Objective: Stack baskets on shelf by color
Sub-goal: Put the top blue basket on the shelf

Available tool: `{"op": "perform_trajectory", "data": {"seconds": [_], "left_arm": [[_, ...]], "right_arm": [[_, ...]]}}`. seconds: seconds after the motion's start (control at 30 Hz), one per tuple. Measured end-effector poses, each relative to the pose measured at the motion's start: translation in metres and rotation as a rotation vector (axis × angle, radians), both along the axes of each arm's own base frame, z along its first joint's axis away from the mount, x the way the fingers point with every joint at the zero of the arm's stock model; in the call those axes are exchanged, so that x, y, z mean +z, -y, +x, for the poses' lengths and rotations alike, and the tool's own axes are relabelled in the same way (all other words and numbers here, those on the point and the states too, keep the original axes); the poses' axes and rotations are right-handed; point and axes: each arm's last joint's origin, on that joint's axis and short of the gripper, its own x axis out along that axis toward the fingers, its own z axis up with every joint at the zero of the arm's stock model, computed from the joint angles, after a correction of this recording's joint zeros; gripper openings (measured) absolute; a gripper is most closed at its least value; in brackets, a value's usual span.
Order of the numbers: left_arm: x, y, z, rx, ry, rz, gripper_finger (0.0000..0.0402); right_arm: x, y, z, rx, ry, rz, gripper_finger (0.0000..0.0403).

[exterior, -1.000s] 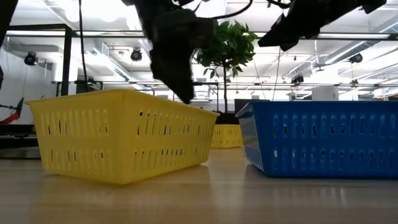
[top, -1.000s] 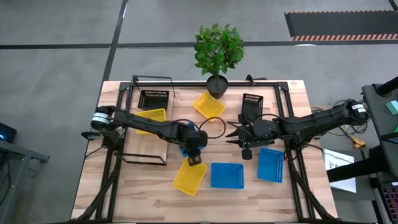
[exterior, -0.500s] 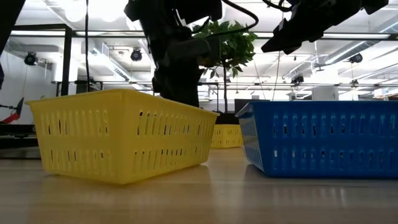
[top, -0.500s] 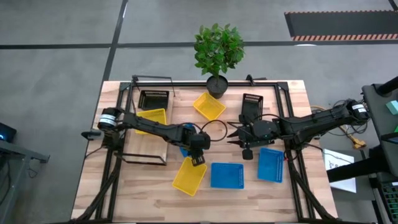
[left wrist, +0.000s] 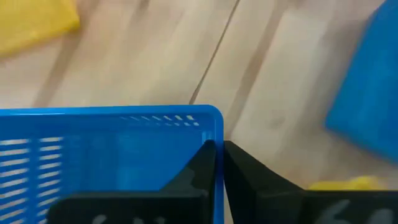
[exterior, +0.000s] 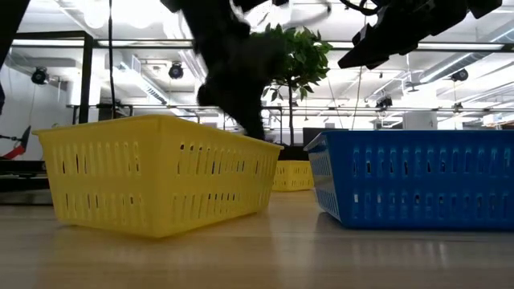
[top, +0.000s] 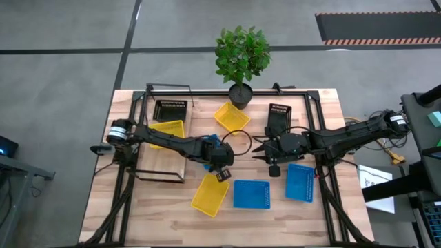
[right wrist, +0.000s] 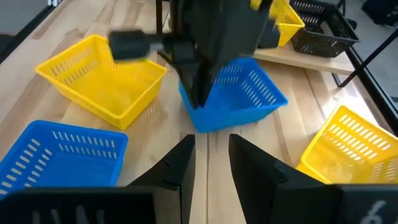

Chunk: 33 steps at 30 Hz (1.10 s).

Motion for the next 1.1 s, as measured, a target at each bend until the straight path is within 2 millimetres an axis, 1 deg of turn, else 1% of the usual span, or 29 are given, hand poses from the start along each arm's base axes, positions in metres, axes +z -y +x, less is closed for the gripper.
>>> {"op": "perform_trajectory", "data": {"seconds": [0.13, 0.27, 0.37, 0.43, 0.53, 0.63, 0.87, 1.1], "left_arm": [[0.039, 0.008, -0.001, 0.020, 0.090, 0.015, 0.0002], [0.073, 0.013, -0.014, 0.140, 0.096, 0.067, 0.0001], [0.090, 0.016, -0.029, 0.254, 0.033, 0.104, 0.0001], [0.100, 0.017, -0.036, 0.319, 0.009, 0.094, 0.0000], [0.108, 0.017, -0.045, 0.395, -0.039, 0.080, 0.0000], [0.110, 0.017, -0.050, 0.439, -0.066, 0.061, 0.0000], [0.114, 0.018, -0.056, 0.439, -0.112, -0.021, 0.0000], [0.128, 0.015, -0.073, 0.472, -0.126, -0.063, 0.0000]], "right_arm": [[0.000, 0.000, 0.000, 0.007, -0.005, -0.012, 0.0091], [-0.001, 0.000, -0.001, 0.011, -0.013, -0.022, 0.0091], [-0.001, 0.000, -0.001, 0.016, -0.015, -0.030, 0.0091], [-0.002, 0.000, -0.001, 0.018, -0.016, -0.033, 0.0091], [-0.002, 0.000, -0.001, 0.018, -0.017, -0.034, 0.0091], [-0.002, 0.000, -0.001, 0.019, -0.017, -0.036, 0.0091], [-0.002, 0.000, -0.001, 0.019, -0.020, -0.036, 0.0091], [-0.002, 0.000, -0.001, 0.019, -0.021, -0.037, 0.0091]]}}
